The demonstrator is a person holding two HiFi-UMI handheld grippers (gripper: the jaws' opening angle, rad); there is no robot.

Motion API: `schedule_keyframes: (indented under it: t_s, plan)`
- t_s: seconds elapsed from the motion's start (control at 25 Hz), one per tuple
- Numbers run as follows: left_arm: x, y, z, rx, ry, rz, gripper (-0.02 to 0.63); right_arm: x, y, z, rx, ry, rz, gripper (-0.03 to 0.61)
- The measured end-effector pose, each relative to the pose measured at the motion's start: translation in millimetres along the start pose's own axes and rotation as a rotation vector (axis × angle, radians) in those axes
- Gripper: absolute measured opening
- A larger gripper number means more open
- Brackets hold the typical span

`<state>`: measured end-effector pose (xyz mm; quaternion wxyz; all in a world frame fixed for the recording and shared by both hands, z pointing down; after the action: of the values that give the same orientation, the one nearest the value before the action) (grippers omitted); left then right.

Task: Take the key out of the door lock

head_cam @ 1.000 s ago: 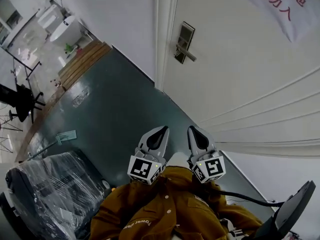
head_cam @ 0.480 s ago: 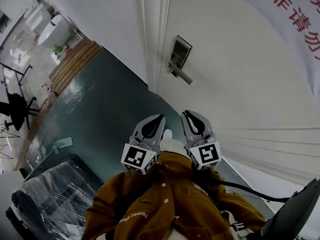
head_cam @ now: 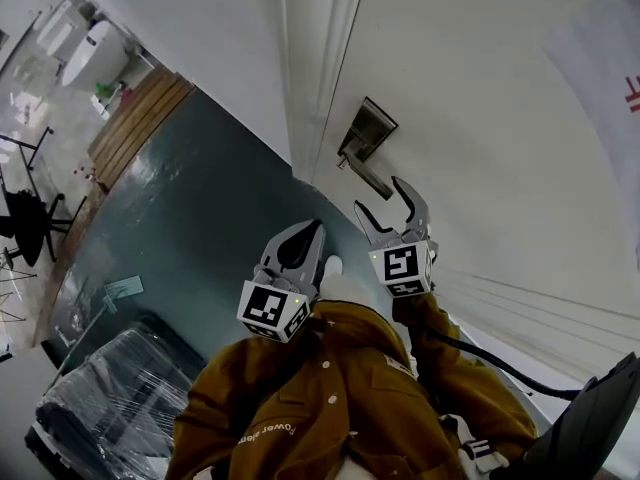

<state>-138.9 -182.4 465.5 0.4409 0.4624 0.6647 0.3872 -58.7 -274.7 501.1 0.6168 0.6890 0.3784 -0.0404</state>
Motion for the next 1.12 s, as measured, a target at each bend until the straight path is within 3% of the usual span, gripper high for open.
schedule_keyframes:
  t_s: [0.16, 0.24, 0.44, 0.48, 0.52, 0.64, 0.76, 0.84, 1.0, 1.12]
  plan:
    - [-19, -1, -15, 0.039, 0.022, -0.017, -0.002, -28, 19, 16, 0.041, -0.02, -0.154, 0.294]
    - [-23, 4, -21, 0.074, 0.05, -0.038, -0.002, -32, 26, 18, 0.039, -0.021, -0.178, 0.138]
    - [-47, 28, -35, 0.199, 0.151, -0.106, 0.0, -30, 28, 8, 0.05, -0.041, -0.188, 0.127]
    - [-56, 34, -39, 0.232, 0.157, -0.121, 0.043, -29, 29, 7, 0.052, -0.041, -0.189, 0.127]
    - [-67, 41, -43, 0.274, 0.162, -0.135, 0.172, -29, 29, 7, 0.054, -0.04, -0.19, 0.127]
    - [-104, 61, -56, 0.479, 0.187, -0.161, 0.206, -31, 30, 7, 0.052, -0.037, -0.194, 0.127]
    - [-139, 84, -67, 0.814, 0.228, -0.188, 0.216, -33, 31, 7, 0.052, -0.04, -0.199, 0.127]
    - [-153, 97, -69, 0.934, 0.232, -0.211, 0.216, -32, 31, 7, 0.051, -0.044, -0.202, 0.127]
    - [-170, 101, -58, 1.006, 0.279, -0.23, 0.187, -28, 27, 6, 0.048, -0.044, -0.206, 0.127]
    - [-179, 99, -54, 1.012, 0.301, -0.22, 0.052, -28, 26, 6, 0.045, -0.046, -0.208, 0.129]
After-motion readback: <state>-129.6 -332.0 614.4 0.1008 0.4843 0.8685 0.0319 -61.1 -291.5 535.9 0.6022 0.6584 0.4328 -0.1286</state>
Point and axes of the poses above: the fingertips, and each gripper's own axes: x backward along the fingers, z to its right, y out of its underside, the point moved 1 cm from there along x, backward along the fingers, and after that the axes turned 11 degrees about -y, right-handed, at the moved point
